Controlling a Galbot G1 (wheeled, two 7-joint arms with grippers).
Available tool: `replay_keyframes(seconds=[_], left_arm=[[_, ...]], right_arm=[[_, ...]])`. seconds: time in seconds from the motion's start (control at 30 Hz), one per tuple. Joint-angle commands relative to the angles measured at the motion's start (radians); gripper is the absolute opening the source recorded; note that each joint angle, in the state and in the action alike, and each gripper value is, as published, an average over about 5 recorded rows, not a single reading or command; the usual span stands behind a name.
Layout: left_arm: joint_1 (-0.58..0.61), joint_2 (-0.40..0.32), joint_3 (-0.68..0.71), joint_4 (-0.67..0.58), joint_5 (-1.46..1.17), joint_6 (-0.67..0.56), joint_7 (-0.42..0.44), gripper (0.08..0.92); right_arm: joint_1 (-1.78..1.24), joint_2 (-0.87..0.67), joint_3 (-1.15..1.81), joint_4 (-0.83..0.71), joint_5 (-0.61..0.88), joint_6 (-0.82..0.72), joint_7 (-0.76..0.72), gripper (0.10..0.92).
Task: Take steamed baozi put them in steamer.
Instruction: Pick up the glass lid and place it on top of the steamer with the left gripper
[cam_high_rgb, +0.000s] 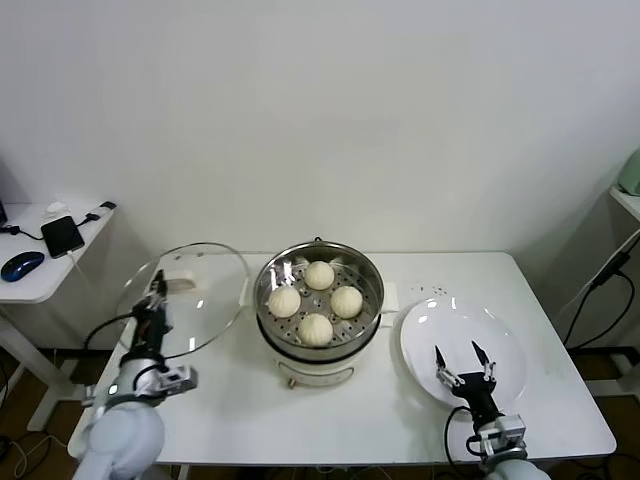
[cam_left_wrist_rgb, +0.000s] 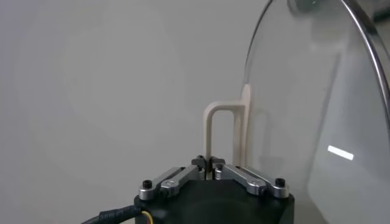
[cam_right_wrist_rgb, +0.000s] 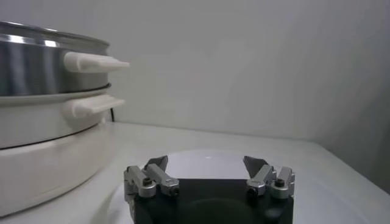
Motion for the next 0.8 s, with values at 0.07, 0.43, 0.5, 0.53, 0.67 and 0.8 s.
replay_keyframes(seconds=[0.07, 0.43, 0.5, 0.53, 0.67, 0.8], left_arm=[[-0.169, -0.134, 0.390, -0.116, 0.234, 0.260, 0.224, 0.137], [-0.240, -0.350, 0.538, 0.012, 0.422, 0.310, 0.234, 0.137], [-0.244, -0.377, 0.552, 0.035, 0.450, 0.308, 0.230, 0.137], [-0.245, -0.388, 0.558, 0.046, 0.464, 0.307, 0.229, 0.137], [-0.260, -0.427, 0.579, 0.098, 0.504, 0.305, 0.229, 0.137], [-0.285, -0.452, 0.590, 0.162, 0.524, 0.306, 0.227, 0.137]], right_arm=[[-0.002, 0.002, -0.007, -0.008, -0.012, 0.018, -0.001, 0.823], [0.006, -0.006, -0.021, -0.039, 0.010, 0.054, 0.001, 0.823], [0.006, -0.007, -0.022, -0.042, 0.014, 0.058, 0.003, 0.823], [0.006, -0.007, -0.023, -0.044, 0.016, 0.061, 0.003, 0.823], [0.008, -0.010, -0.027, -0.054, 0.024, 0.074, 0.009, 0.823], [0.007, -0.012, -0.030, -0.062, 0.031, 0.085, 0.015, 0.823]])
